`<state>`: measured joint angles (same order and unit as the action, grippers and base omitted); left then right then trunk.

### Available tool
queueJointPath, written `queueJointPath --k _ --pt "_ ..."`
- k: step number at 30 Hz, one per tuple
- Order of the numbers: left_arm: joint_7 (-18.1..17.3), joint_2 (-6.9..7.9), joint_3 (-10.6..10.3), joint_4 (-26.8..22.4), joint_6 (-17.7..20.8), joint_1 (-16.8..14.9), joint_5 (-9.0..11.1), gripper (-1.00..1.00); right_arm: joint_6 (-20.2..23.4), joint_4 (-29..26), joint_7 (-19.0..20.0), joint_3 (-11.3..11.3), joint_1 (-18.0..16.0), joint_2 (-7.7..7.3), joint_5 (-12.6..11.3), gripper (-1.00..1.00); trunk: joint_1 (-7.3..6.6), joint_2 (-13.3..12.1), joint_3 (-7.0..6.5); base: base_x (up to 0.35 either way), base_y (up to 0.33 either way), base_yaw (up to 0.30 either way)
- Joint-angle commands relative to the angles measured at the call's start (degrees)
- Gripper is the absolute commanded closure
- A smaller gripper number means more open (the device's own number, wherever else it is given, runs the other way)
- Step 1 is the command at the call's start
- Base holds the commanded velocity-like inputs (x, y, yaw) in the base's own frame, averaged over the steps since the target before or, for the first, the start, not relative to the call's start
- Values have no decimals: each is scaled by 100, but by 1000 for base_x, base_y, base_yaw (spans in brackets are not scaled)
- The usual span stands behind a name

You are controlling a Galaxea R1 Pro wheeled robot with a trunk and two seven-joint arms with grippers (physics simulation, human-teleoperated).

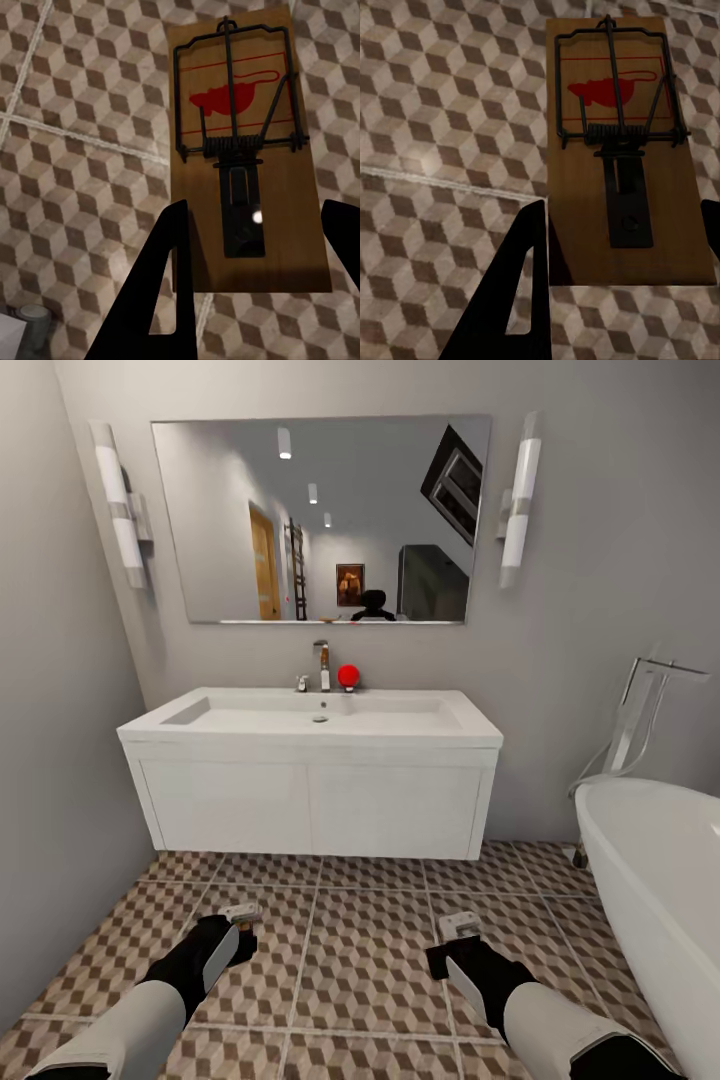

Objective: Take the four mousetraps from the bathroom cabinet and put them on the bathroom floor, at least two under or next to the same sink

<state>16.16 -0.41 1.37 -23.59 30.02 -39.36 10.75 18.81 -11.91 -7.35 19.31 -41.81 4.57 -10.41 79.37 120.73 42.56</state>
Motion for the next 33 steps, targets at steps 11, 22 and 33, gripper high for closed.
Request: queueJointPath --k 11,22,33 --pt "45 -10 12 -14 10 -2 59 100 -533 60 571 45 -2 -412 -479 100 241 445 204 0 0 0" --pt "45 -22 11 -52 -12 -2 52 100 -567 66 602 46 -2 -432 -539 100 483 887 401 0 0 0" --pt "45 -30 -4 -316 -35 -2 50 100 -588 66 603 54 -2 -431 -533 100 724 1328 599 0 0 0"
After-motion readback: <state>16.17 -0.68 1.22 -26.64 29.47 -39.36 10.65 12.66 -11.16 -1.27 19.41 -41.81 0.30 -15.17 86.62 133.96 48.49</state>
